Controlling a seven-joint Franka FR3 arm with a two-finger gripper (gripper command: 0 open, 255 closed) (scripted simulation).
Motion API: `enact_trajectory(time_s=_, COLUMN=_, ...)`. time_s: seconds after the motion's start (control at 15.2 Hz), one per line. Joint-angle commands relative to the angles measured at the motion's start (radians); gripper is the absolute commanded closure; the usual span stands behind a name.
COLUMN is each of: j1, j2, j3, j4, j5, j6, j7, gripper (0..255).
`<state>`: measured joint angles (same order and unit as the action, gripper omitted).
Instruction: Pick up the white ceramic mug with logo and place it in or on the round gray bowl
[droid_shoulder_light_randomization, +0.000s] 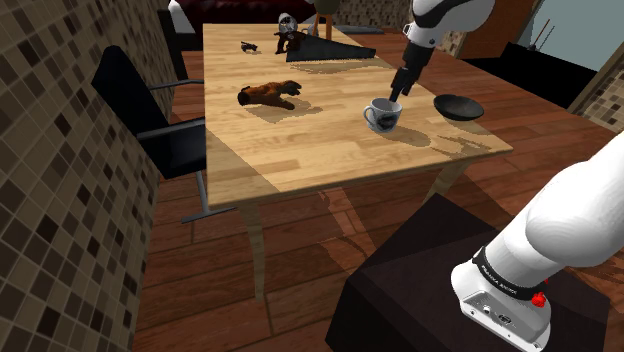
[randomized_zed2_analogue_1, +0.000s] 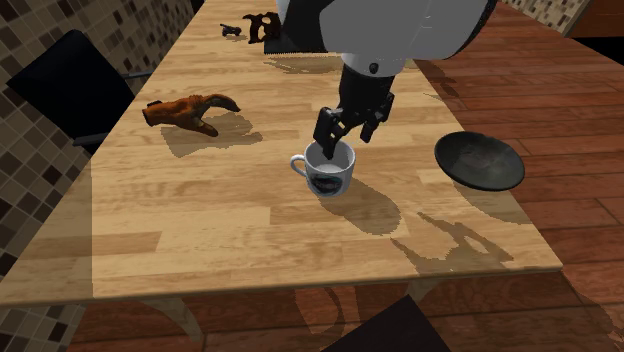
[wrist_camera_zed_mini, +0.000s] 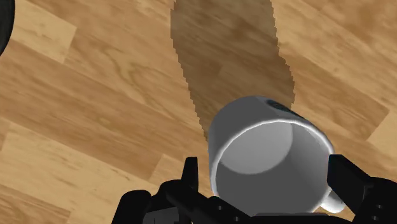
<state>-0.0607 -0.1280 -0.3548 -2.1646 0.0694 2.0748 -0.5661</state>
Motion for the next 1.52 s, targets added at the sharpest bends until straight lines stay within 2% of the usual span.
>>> enact_trajectory(time_s=0.0, j1=-0.005, j2=0.079, j3=-0.021, j4=0.052, j5=0.039, j6=0.026, j7=-0.051, gripper=0)
enact_trajectory(time_s=0.13, j1=-0.011, j2=0.126, j3=-0.029, j4=0.086, j5=0.064, j6=0.037, j7=-0.080, gripper=0)
enact_trajectory(time_s=0.59, j1=-0.009, j2=0.175, j3=-0.024, j4=0.036, j5=0.095, j6=0.131, j7=-0.101, gripper=0)
enact_trajectory(time_s=1.12, j1=-0.009, j2=0.175, j3=-0.024, j4=0.036, j5=0.095, j6=0.131, j7=-0.101, gripper=0)
enact_trajectory(time_s=1.19, j1=-0.009, j2=0.175, j3=-0.024, j4=0.036, j5=0.095, j6=0.131, j7=-0.101, gripper=255)
enact_trajectory(time_s=1.45, j1=-0.009, j2=0.175, j3=-0.024, j4=0.036, j5=0.095, j6=0.131, j7=-0.101, gripper=255)
